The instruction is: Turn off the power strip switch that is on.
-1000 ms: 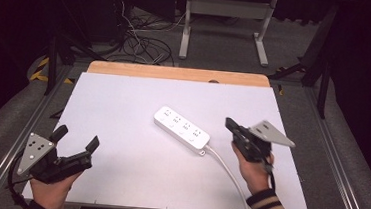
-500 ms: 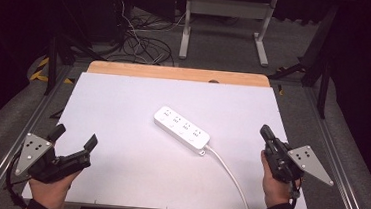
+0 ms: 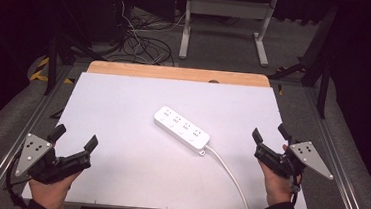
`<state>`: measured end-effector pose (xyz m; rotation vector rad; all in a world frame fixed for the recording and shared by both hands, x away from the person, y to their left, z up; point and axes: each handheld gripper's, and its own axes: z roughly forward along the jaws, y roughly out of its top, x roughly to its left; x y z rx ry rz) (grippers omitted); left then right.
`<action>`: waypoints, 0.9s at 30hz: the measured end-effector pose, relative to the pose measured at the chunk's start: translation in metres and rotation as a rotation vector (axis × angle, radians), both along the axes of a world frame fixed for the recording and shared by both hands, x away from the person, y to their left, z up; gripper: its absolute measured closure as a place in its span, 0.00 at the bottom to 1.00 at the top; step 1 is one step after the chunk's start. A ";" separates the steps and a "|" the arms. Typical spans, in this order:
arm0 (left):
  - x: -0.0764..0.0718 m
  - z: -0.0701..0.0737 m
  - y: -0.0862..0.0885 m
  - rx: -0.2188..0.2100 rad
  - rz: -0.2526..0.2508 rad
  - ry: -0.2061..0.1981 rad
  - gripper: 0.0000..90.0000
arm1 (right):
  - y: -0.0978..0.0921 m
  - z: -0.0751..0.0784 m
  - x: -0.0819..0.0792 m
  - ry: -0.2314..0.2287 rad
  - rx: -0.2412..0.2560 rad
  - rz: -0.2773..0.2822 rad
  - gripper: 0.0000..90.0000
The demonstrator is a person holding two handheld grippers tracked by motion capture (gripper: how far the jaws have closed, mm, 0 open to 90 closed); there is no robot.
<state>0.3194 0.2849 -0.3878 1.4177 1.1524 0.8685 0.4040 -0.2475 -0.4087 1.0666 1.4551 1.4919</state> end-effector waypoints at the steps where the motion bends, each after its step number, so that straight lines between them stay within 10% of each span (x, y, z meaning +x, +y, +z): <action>1: 0.000 0.000 0.000 -0.002 0.003 0.000 0.03 | 0.001 -0.001 0.001 -0.003 -0.013 0.009 0.10; 27: 0.000 0.000 -0.001 0.004 0.001 0.000 0.03 | 0.001 -0.003 0.005 0.032 -0.043 -0.002 0.09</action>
